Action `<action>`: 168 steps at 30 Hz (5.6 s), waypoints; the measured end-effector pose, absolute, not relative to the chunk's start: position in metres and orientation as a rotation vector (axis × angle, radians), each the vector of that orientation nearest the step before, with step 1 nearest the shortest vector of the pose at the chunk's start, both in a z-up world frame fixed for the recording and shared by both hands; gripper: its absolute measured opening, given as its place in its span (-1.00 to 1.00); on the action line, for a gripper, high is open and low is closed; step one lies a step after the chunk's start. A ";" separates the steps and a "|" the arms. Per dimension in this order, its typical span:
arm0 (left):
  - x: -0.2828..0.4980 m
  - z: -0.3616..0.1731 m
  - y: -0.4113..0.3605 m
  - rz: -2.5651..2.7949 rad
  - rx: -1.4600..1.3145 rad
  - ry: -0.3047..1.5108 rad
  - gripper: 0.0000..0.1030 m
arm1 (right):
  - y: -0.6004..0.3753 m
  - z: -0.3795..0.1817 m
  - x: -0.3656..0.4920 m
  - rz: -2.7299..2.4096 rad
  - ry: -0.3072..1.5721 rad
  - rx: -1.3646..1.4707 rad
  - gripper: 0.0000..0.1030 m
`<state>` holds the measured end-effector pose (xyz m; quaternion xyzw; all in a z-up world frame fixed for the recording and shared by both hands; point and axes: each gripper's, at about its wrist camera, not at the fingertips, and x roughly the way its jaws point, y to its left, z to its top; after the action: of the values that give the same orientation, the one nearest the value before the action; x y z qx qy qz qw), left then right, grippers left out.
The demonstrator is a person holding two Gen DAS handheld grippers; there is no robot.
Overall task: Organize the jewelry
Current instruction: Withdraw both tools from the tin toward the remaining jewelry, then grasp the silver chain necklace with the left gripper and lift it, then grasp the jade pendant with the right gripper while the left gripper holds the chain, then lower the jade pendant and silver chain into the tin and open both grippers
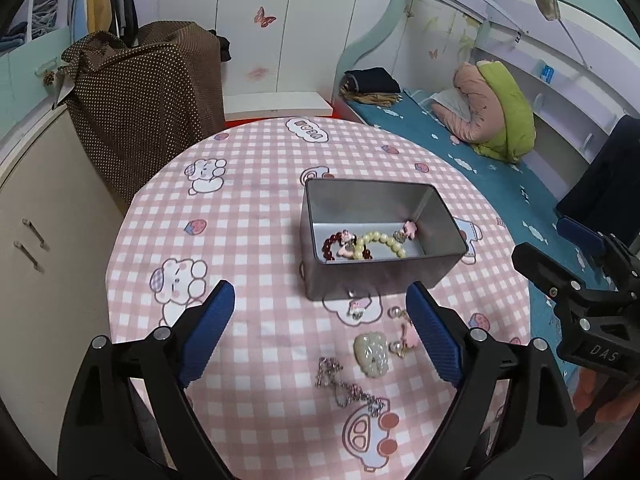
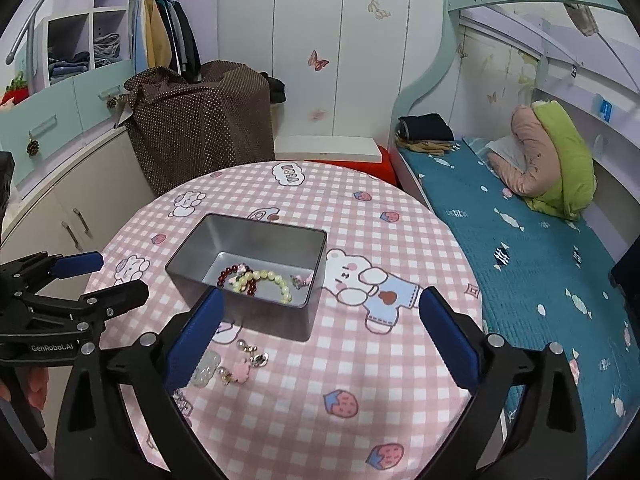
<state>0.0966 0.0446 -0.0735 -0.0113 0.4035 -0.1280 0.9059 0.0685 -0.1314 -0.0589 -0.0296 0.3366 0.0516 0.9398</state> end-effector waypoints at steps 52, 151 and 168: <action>0.089 -0.139 0.033 -0.315 0.043 0.960 -0.84 | -0.133 -0.131 0.068 0.192 0.902 0.019 0.86; 0.127 0.013 0.015 -0.427 -0.032 0.609 -0.84 | -0.121 -0.037 0.119 0.342 0.635 -0.061 -0.47; 0.198 -0.070 0.008 -0.403 -0.054 0.837 -0.84 | -0.123 -0.088 0.161 0.336 0.800 -0.011 -0.46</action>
<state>0.1975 0.0077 -0.0703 -0.0261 0.4034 -0.1943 0.8938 0.1608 -0.1231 -0.0883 -0.0055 0.3874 0.1626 0.9074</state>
